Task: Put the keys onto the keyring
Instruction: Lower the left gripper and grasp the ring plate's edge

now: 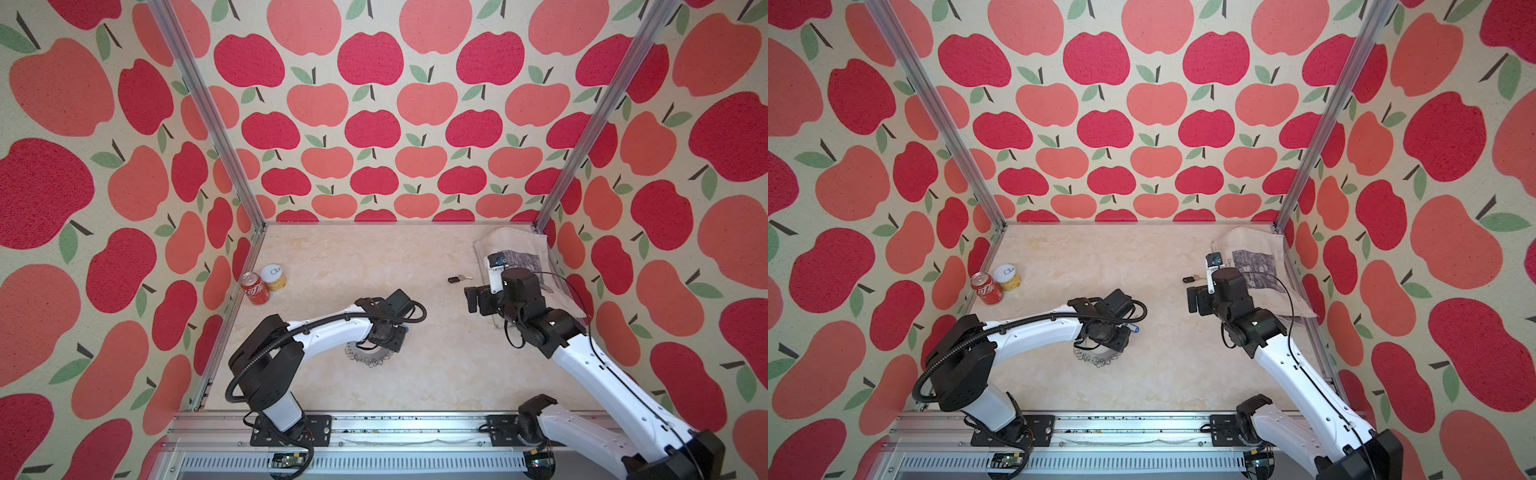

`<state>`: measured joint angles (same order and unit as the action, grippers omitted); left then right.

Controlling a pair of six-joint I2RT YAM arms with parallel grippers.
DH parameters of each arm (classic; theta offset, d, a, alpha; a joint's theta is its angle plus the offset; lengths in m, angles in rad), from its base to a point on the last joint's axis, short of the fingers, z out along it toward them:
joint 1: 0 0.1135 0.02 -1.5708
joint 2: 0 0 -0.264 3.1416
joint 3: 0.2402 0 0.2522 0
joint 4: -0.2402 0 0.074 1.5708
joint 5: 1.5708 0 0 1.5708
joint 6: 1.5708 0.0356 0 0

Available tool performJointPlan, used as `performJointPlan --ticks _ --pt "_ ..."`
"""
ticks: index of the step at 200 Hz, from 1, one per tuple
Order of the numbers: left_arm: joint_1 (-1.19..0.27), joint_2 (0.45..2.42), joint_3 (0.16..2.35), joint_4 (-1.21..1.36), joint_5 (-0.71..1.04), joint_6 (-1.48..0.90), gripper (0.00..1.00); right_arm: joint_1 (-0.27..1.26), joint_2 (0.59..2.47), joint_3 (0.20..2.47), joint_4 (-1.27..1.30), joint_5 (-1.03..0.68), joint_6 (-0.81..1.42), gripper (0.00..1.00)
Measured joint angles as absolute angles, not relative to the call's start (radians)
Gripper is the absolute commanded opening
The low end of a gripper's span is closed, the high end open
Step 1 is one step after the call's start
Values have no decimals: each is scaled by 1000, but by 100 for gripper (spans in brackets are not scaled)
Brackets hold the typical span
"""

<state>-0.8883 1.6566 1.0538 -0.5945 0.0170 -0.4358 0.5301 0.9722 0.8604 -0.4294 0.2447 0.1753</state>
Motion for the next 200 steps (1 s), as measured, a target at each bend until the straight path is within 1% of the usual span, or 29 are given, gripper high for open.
performJointPlan --ticks 52,115,200 --pt "-891 1727 1113 -592 -46 -445 35 530 967 860 -429 245 175 99" --pt "-891 1799 1168 -596 -46 -438 24 530 960 860 -429 246 174 99" --pt "-891 1803 1169 -627 -46 -436 22 530 947 852 -428 250 174 99"
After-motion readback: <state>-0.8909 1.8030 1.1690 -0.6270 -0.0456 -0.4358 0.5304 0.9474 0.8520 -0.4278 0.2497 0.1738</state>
